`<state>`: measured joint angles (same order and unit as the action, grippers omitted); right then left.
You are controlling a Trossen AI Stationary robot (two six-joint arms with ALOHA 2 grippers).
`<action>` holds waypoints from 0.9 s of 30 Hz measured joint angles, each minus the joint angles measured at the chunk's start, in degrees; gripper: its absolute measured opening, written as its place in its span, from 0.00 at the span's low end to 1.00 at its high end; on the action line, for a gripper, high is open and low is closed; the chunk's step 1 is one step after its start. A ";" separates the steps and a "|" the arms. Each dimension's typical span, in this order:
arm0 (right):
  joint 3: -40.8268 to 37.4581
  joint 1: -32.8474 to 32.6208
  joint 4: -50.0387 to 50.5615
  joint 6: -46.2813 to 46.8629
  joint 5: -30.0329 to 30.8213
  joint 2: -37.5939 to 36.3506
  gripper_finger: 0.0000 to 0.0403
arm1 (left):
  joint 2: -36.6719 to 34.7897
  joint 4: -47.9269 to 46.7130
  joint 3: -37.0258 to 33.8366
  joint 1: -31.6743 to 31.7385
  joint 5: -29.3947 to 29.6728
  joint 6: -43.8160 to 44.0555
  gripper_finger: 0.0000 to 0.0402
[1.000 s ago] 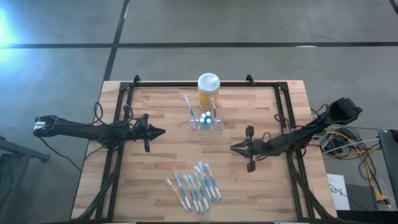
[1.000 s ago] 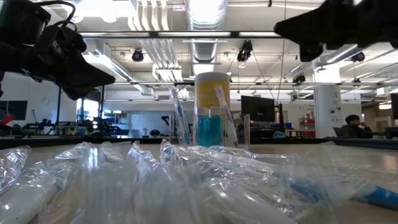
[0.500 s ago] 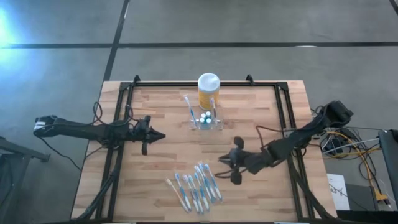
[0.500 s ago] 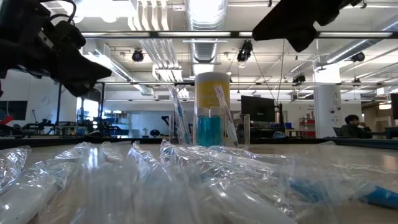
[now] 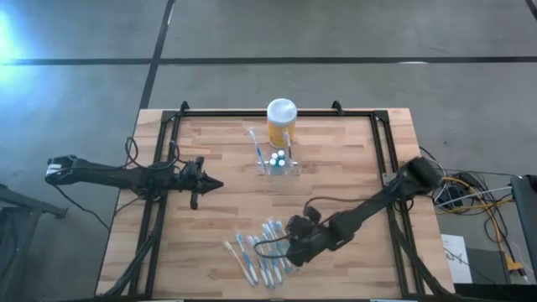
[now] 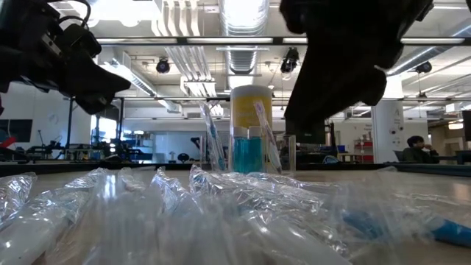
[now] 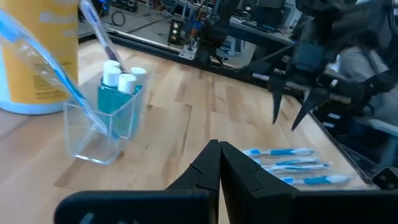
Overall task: Pick & Place toothbrushing station
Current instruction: Put the blue toothbrush into the transparent organizer
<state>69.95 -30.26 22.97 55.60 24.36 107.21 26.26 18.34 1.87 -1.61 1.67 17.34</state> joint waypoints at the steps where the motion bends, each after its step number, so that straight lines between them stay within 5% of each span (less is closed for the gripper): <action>1: 1.57 0.00 1.32 0.58 0.06 1.57 0.40 | 0.00 0.01 0.00 0.01 -0.28 0.36 0.03; 11: 15.01 1.67 19.18 10.24 3.28 12.60 0.54 | 0.00 -0.04 -0.02 0.02 -1.20 0.85 0.02; 16: 16.30 2.19 19.76 10.20 -1.58 14.92 0.56 | 0.00 -0.06 -0.02 0.00 -1.20 0.79 0.03; 27: 15.88 2.19 25.33 10.72 -1.01 13.49 0.56 | 0.00 -0.17 -0.04 0.02 -1.25 1.45 0.03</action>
<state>85.82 -28.08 48.31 66.32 23.35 120.70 26.26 18.17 1.83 -1.59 0.43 18.78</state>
